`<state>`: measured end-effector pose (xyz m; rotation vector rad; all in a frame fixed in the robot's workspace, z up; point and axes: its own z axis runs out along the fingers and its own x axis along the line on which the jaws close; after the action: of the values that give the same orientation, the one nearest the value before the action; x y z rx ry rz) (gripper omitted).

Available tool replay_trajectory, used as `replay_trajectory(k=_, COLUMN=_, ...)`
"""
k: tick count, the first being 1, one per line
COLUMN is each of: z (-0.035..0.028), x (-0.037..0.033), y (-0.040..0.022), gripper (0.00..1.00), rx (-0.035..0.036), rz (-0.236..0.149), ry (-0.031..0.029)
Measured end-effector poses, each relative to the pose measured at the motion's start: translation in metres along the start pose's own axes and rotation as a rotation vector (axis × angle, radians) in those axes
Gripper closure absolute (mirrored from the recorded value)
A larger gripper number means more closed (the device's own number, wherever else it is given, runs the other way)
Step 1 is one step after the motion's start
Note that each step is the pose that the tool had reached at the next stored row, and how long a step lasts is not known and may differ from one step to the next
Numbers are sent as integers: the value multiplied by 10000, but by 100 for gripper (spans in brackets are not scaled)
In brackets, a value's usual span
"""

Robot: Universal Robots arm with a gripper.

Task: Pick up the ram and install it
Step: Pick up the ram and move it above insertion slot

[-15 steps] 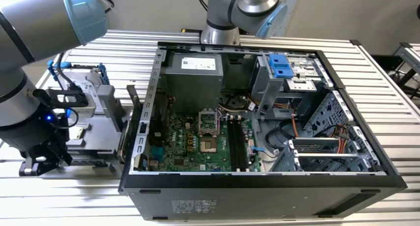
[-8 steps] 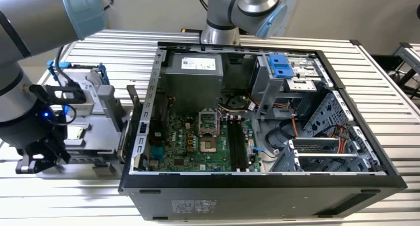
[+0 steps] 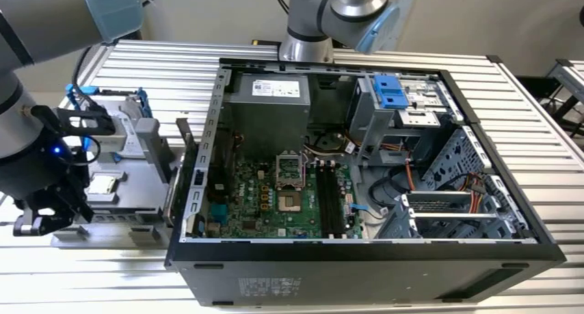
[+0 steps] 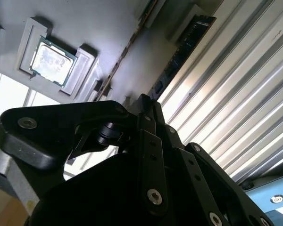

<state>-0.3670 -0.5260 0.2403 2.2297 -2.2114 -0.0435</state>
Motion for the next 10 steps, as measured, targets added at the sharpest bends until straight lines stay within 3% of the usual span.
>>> replay_trajectory(k=10, z=-187, x=-4, y=4, gripper=100, rx=0, rz=0, ry=2)
